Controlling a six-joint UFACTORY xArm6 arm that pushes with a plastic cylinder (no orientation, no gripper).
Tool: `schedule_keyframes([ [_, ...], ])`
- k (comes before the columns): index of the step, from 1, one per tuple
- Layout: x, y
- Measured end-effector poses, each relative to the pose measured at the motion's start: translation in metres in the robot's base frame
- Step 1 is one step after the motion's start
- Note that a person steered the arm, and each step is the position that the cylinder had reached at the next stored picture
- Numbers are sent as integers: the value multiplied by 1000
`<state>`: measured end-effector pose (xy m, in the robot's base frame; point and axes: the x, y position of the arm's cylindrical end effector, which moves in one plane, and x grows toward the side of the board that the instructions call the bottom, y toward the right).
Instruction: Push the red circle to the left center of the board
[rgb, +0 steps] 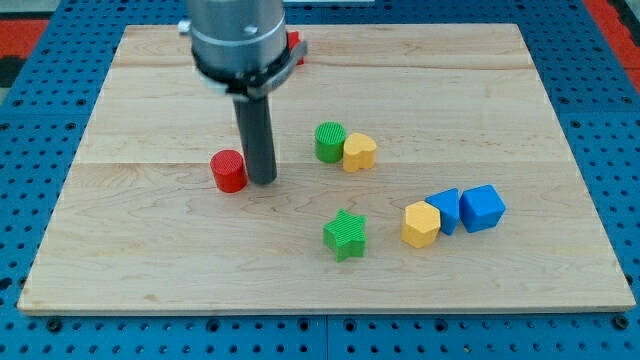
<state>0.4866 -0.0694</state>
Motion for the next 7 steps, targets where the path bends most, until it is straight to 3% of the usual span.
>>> schedule_keyframes([
  [1, 14, -75],
  [2, -7, -114],
  [4, 41, -57],
  [5, 13, -24],
  [7, -16, -41],
])
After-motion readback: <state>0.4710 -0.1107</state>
